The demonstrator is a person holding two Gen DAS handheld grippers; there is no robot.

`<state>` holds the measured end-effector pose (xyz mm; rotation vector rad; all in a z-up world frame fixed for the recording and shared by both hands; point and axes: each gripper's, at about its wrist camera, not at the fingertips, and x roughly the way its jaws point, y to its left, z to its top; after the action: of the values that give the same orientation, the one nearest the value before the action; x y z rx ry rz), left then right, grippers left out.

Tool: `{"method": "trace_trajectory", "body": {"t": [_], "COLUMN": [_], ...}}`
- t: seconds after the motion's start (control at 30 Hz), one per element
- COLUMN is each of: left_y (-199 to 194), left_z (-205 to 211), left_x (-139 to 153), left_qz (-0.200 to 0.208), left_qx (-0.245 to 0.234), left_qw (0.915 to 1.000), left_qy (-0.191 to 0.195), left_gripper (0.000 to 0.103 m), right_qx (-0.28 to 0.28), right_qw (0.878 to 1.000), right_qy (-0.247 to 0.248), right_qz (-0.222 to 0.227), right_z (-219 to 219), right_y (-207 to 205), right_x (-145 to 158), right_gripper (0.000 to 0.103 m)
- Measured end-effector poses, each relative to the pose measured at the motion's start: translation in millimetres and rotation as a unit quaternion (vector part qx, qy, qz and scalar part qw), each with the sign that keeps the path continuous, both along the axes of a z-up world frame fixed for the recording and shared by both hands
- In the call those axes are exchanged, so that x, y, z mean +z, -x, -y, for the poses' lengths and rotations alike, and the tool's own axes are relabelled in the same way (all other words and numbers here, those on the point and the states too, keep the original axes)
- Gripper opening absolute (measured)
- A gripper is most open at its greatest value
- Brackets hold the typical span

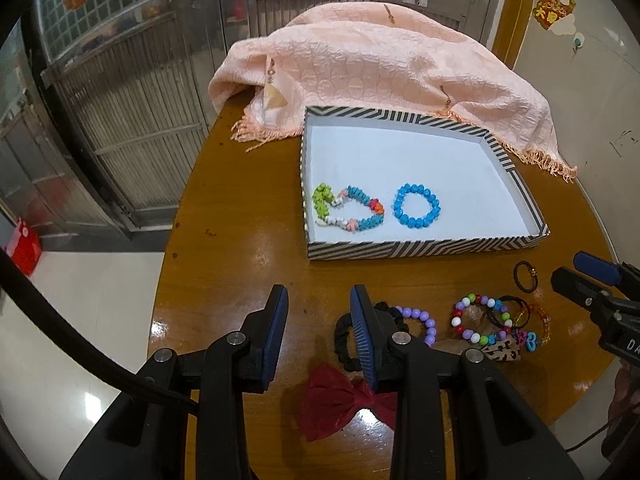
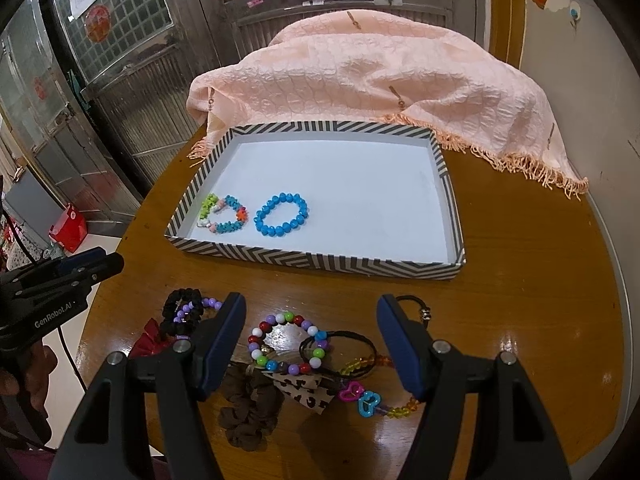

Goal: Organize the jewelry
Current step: 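Grasp the black scrunchie with the left tool while the right tool grasps the black hair tie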

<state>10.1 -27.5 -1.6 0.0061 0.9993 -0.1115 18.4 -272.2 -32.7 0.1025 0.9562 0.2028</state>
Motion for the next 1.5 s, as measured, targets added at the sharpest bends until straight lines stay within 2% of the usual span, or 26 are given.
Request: {"method": "trace_trajectory", "body": {"t": [0.23,0.4,0.63,0.77,0.83,0.97,1.03,1.37,1.5], "left_y": [-2,-7,-12,-18,-20,-24,-25,-35,-38], "left_z": [-31,-32,-18,-13,-11,-8,-9,-6,1], "left_x": [-14,-28,-50,-59,-63,-69,-71,-77,-79], "left_qz": [-0.041,-0.071,-0.104,-0.121,-0.127,-0.137,-0.141,-0.148,-0.153], "left_qx": [-0.001,-0.008,-0.03,-0.041,-0.046,-0.05,-0.049,-0.054,-0.063], "left_qw": [0.9973,0.9927,0.989,0.9861,0.9847,0.9842,0.9836,0.9824,0.9816], "left_qy": [0.061,0.097,0.1,0.107,0.11,0.1,0.101,0.1,0.096], "left_gripper": [0.025,0.025,0.025,0.027,0.028,0.028,0.028,0.029,0.029], "right_qx": [-0.002,-0.003,0.001,-0.02,-0.03,-0.049,-0.058,-0.035,-0.034], "right_qw": [1.0,1.0,0.999,0.999,0.998,0.997,0.996,0.995,0.995], "right_qy": [-0.006,-0.004,0.014,0.014,0.013,0.019,0.015,0.046,0.053], "right_qz": [-0.014,-0.024,-0.034,-0.04,-0.047,-0.056,-0.063,-0.085,-0.083], "right_z": [11,20,32,43,49,61,69,67,67], "right_y": [4,8,17,12,4,-14,-21,-46,-46], "right_x": [-13,-22,-37,-49,-57,-72,-77,-92,-93], "right_gripper": [0.071,0.071,0.071,0.07,0.06,0.054,0.046,0.029,0.013]}}
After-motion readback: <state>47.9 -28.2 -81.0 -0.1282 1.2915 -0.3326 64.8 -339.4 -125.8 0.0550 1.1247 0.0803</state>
